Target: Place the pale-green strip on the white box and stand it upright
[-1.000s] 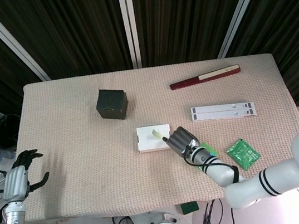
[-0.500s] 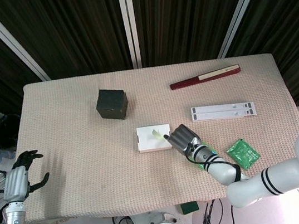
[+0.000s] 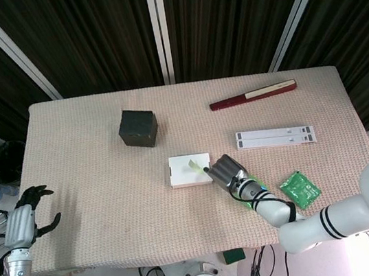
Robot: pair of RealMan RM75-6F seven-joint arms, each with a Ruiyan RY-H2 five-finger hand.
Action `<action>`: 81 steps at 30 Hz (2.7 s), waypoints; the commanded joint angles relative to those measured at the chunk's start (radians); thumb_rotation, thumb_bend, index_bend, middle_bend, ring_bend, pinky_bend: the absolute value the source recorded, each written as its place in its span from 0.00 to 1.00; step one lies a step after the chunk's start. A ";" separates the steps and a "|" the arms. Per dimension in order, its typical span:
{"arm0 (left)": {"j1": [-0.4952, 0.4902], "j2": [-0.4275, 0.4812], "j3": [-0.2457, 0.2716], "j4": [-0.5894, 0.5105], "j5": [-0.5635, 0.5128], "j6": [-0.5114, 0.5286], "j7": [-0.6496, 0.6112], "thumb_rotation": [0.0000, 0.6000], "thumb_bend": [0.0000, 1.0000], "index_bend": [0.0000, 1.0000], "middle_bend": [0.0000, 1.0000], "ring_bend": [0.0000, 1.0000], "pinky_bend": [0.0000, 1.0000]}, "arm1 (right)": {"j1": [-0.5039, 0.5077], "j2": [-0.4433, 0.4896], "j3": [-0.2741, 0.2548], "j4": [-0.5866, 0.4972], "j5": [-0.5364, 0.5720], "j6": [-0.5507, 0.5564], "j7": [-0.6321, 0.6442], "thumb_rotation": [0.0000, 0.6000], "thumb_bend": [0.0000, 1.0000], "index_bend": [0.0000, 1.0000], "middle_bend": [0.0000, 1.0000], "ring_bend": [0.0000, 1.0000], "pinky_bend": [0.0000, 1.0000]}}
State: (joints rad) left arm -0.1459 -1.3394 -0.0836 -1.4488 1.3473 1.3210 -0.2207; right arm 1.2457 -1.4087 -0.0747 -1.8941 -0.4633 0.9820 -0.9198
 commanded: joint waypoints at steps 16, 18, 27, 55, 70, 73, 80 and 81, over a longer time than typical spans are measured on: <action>0.002 0.007 -0.002 -0.005 0.001 0.001 0.000 1.00 0.25 0.30 0.17 0.08 0.20 | -0.003 -0.012 -0.002 0.010 -0.010 0.002 0.002 1.00 1.00 0.23 1.00 0.95 0.79; 0.002 0.007 -0.002 -0.006 0.001 0.001 0.000 1.00 0.25 0.30 0.17 0.08 0.20 | -0.004 -0.007 0.002 0.004 -0.012 0.007 0.006 1.00 1.00 0.23 1.00 0.95 0.79; 0.003 0.017 -0.003 -0.020 0.004 0.004 0.007 1.00 0.25 0.30 0.17 0.08 0.20 | -0.002 -0.004 0.008 0.011 -0.009 -0.002 0.013 1.00 1.00 0.23 1.00 0.95 0.79; 0.001 0.022 -0.004 -0.029 0.002 0.004 0.016 1.00 0.25 0.30 0.17 0.08 0.20 | -0.008 -0.011 0.007 0.027 -0.023 -0.010 0.031 1.00 1.00 0.23 1.00 0.96 0.79; 0.002 0.021 -0.003 -0.031 0.005 0.006 0.019 1.00 0.25 0.30 0.17 0.08 0.20 | -0.016 -0.011 0.005 0.013 -0.054 -0.014 0.039 1.00 1.00 0.23 1.00 0.95 0.79; 0.003 0.022 -0.004 -0.031 0.003 0.006 0.018 1.00 0.25 0.30 0.17 0.08 0.20 | -0.011 -0.020 0.004 0.023 -0.037 -0.024 0.035 1.00 1.00 0.23 1.00 0.95 0.79; 0.004 0.022 -0.006 -0.030 0.003 0.009 0.013 1.00 0.25 0.30 0.16 0.08 0.20 | -0.013 -0.013 0.013 0.020 -0.038 -0.019 0.049 1.00 1.00 0.23 1.00 0.95 0.79; 0.003 0.022 -0.006 -0.031 0.003 0.008 0.013 1.00 0.25 0.30 0.16 0.08 0.20 | -0.015 -0.009 0.016 0.018 -0.044 -0.017 0.056 1.00 1.00 0.23 1.00 0.95 0.79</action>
State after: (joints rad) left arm -0.1428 -1.3174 -0.0892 -1.4796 1.3508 1.3290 -0.2075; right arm 1.2331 -1.4217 -0.0621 -1.8732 -0.5030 0.9629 -0.8690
